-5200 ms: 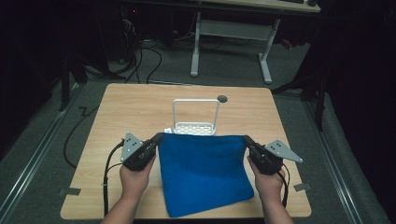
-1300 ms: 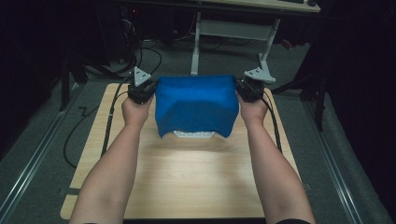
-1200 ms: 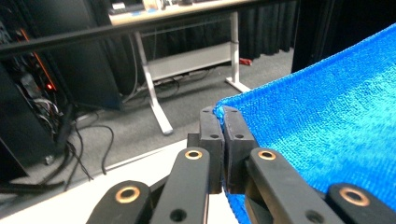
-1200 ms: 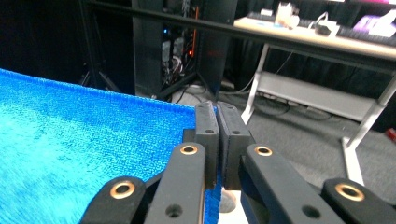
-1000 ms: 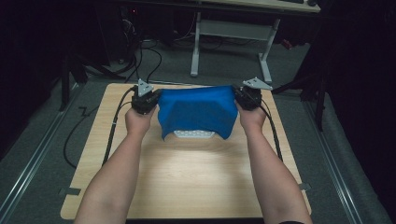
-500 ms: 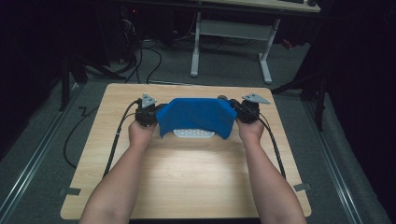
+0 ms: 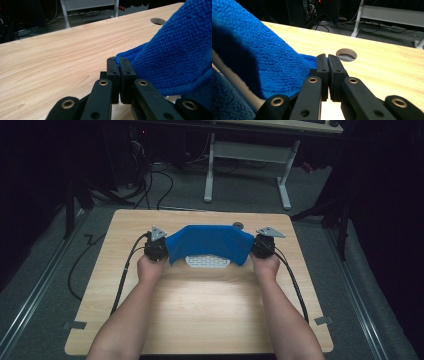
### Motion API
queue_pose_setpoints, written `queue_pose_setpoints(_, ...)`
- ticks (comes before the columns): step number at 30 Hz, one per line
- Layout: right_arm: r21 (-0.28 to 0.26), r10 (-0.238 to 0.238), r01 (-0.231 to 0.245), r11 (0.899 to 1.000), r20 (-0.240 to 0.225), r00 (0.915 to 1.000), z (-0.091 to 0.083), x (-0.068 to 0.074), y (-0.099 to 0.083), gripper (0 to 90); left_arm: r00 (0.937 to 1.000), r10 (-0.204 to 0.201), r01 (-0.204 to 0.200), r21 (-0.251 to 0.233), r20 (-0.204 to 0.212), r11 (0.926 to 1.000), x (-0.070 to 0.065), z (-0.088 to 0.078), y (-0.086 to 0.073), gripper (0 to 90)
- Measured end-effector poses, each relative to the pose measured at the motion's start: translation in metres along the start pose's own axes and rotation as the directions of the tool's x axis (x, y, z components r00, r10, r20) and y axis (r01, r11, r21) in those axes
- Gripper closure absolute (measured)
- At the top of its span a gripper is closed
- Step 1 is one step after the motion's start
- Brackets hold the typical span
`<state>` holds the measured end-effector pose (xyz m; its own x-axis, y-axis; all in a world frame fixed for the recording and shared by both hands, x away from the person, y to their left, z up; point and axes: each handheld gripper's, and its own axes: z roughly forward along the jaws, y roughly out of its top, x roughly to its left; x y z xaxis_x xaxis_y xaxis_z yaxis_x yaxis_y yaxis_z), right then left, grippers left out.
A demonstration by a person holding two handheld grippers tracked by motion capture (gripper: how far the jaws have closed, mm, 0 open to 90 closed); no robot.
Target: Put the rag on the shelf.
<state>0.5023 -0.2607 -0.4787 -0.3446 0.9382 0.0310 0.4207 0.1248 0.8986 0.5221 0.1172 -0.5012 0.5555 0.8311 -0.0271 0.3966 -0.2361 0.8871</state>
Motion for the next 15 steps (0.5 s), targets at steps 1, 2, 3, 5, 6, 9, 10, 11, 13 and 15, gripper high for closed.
queue_pose_setpoints(1, 0.004, -0.001, 0.001, 1.0, 0.0, 1.0, 0.0003, 0.0005, -0.0006, 88.6, 1.0, -0.002, 0.002, 0.0, 0.0, 1.0, 0.0001, 0.0, -0.0006, 88.4)
queue_pose_setpoints(2, 0.006, -0.001, 0.001, 1.0, 0.0, 1.0, 0.0005, 0.0009, -0.0009, 88.5, 1.0, -0.004, 0.004, 0.001, 0.002, 1.0, 0.0003, 0.0, -0.0012, 88.4)
queue_pose_setpoints(3, 0.007, -0.005, 0.005, 1.0, 0.002, 1.0, 0.0007, 0.0012, -0.0013, 88.5, 1.0, -0.003, 0.003, 0.001, 0.002, 1.0, 0.0006, -0.0004, -0.002, 88.3)
queue_pose_setpoints(5, 0.01, -0.007, 0.007, 1.0, 0.002, 1.0, 0.0012, 0.0013, -0.0018, 88.5, 1.0, -0.008, 0.008, 0.001, 0.004, 1.0, 0.0013, -0.0008, -0.003, 88.2)
queue_pose_setpoints(6, 0.012, -0.008, 0.008, 1.0, 0.002, 1.0, 0.0013, 0.0014, -0.0019, 88.4, 0.9999, -0.011, 0.011, 0.004, 0.005, 0.9999, 0.0018, -0.0012, -0.0035, 88.2)
queue_pose_setpoints(9, 0.02, -0.007, 0.007, 1.0, 0.0, 1.0, 0.002, 0.0024, -0.003, 88.4, 1.0, -0.008, 0.008, 0.014, 0.005, 0.9999, 0.0012, -0.0006, -0.0044, 88.1)
queue_pose_setpoints(10, 0.022, -0.009, 0.009, 1.0, -0.001, 1.0, 0.0022, 0.0025, -0.0035, 88.4, 1.0, -0.007, 0.007, 0.019, 0.005, 0.9998, 0.0008, -0.0003, -0.0048, 88.1)
queue_pose_setpoints(11, 0.024, -0.008, 0.008, 1.0, 0.0, 1.0, 0.0025, 0.0031, -0.0043, 88.4, 1.0, -0.007, 0.007, 0.022, 0.004, 0.9997, 0.0007, -0.0001, -0.0049, 88.1)
queue_pose_setpoints(13, 0.028, -0.015, 0.015, 0.999, 0.002, 0.9999, 0.0029, 0.0035, -0.0057, 88.3, 1.0, -0.006, 0.005, 0.024, 0.003, 0.9997, 0.0003, 0.0001, -0.0052, 87.9)
queue_pose_setpoints(15, 0.031, -0.013, 0.013, 0.999, 0.002, 0.9999, 0.0032, 0.0035, -0.0067, 88.3, 1.0, -0.003, 0.003, 0.03, 0.003, 0.9996, 0.0003, 0.0, -0.0057, 87.8)
